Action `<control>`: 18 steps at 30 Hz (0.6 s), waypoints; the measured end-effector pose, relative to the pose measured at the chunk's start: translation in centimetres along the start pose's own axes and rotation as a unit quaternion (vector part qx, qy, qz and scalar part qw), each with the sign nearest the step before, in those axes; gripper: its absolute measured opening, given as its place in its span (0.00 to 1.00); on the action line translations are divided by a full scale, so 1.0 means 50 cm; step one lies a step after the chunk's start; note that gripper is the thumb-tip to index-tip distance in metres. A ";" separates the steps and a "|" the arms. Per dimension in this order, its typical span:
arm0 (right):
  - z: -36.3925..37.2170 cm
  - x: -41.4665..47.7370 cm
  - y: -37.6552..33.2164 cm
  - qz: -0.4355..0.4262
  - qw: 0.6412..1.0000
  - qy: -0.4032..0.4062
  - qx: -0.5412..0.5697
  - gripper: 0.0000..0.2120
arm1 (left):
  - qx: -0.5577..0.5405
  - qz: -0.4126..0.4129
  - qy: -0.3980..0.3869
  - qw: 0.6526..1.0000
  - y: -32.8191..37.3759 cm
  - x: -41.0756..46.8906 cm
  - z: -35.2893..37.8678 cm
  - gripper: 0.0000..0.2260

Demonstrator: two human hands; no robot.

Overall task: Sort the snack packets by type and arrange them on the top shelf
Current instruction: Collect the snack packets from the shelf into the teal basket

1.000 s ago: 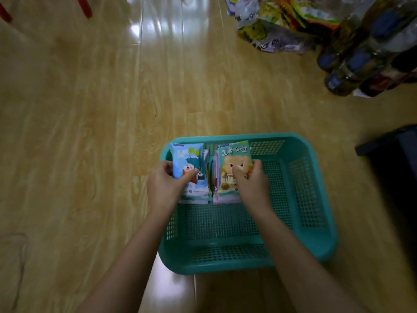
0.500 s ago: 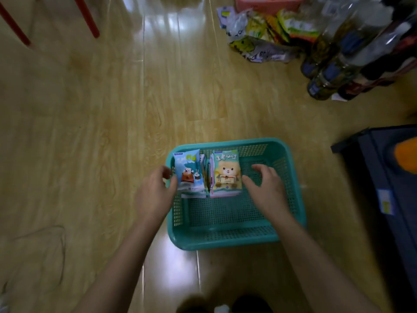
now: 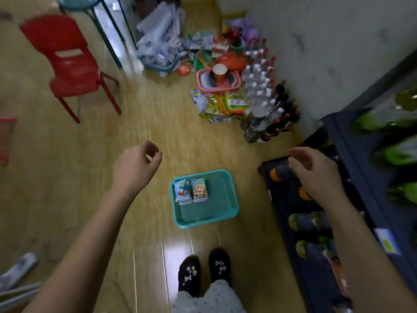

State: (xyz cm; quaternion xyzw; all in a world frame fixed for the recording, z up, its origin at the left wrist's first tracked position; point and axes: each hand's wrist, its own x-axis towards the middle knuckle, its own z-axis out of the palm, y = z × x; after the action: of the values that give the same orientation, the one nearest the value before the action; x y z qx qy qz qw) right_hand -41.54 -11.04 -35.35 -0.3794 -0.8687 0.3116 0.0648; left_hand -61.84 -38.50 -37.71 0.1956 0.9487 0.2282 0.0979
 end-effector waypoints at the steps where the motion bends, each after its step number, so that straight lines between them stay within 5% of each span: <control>1: -0.058 -0.035 -0.015 -0.002 1.000 0.020 0.000 0.12 | 0.000 0.021 0.004 1.000 0.032 -0.017 -0.050 0.09; 10: -0.341 -0.410 -0.066 0.034 0.982 0.176 -0.056 0.13 | -0.011 0.222 0.046 0.974 0.233 -0.201 -0.254 0.05; 18: -0.397 -0.762 -0.037 0.171 0.917 0.353 -0.074 0.12 | -0.061 0.460 0.012 0.886 0.417 -0.317 -0.275 0.04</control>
State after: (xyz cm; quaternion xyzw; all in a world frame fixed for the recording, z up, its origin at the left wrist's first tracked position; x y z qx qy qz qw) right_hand -8.95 -28.87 -13.70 -0.6110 -0.7319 0.0987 0.2850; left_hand -44.47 -33.44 -14.29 0.6010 0.7376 0.3072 -0.0180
